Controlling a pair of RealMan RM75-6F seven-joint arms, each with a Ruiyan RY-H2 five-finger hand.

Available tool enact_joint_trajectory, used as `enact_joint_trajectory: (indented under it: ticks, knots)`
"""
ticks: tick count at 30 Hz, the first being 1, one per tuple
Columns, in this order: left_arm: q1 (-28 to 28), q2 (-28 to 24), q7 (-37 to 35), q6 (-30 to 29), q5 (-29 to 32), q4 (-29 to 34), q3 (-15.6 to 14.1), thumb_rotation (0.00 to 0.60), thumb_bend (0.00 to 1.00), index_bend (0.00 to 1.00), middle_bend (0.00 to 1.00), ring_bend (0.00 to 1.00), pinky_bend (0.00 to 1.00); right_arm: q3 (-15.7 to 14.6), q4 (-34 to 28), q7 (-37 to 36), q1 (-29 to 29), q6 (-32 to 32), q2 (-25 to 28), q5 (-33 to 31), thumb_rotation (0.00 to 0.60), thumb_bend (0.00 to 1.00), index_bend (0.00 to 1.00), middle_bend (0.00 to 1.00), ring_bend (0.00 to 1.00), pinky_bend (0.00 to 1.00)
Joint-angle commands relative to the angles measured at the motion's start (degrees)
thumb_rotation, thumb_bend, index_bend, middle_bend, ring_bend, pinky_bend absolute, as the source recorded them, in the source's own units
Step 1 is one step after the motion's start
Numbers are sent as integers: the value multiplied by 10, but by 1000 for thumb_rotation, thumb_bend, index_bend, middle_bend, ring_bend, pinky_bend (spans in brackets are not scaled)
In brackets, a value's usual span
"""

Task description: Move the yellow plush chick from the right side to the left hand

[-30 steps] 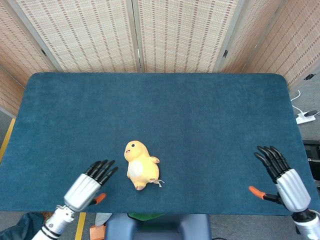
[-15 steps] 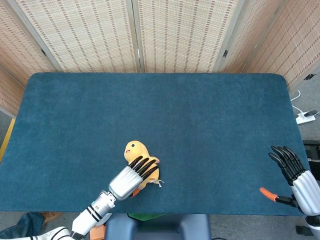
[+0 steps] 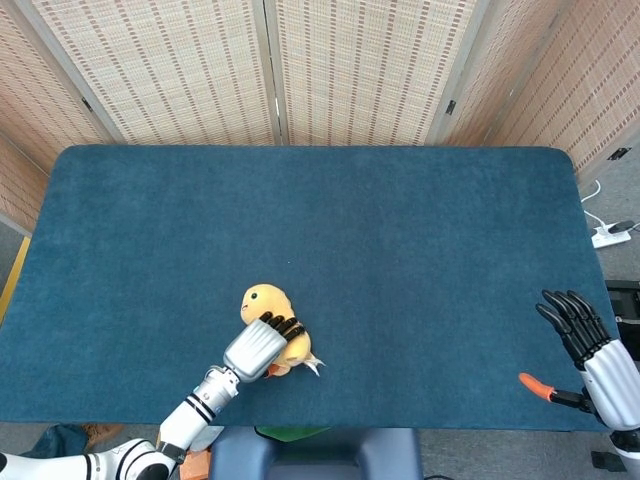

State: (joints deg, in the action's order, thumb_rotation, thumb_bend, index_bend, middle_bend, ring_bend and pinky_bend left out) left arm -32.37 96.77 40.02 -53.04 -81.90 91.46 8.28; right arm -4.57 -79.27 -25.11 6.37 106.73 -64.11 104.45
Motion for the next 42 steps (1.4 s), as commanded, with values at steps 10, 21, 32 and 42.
enact_joint_trajectory:
  ticks: [10, 21, 32, 42]
  knots:
    - [58, -80, -40, -165, -118, 27, -65, 600, 689, 724, 836, 748, 1000, -1, 3, 16, -8, -6, -10, 12, 600, 60, 0, 0, 0, 0]
    - [128, -164, -122, -235, -134, -40, -126, 600, 671, 725, 835, 748, 1000, -1, -13, 57, -13, -16, -18, 27, 600, 61, 0, 0, 0, 0]
    - [126, -135, -215, -184, -115, -161, -141, 600, 462, 390, 598, 580, 746, 0, -18, 76, -13, -34, -22, 31, 600, 62, 0, 0, 0, 0]
    - [124, -203, -275, -169, -108, -91, -150, 600, 272, 0, 19, 43, 308, 0, -20, 75, -16, -32, -18, 36, 600, 61, 0, 0, 0, 0]
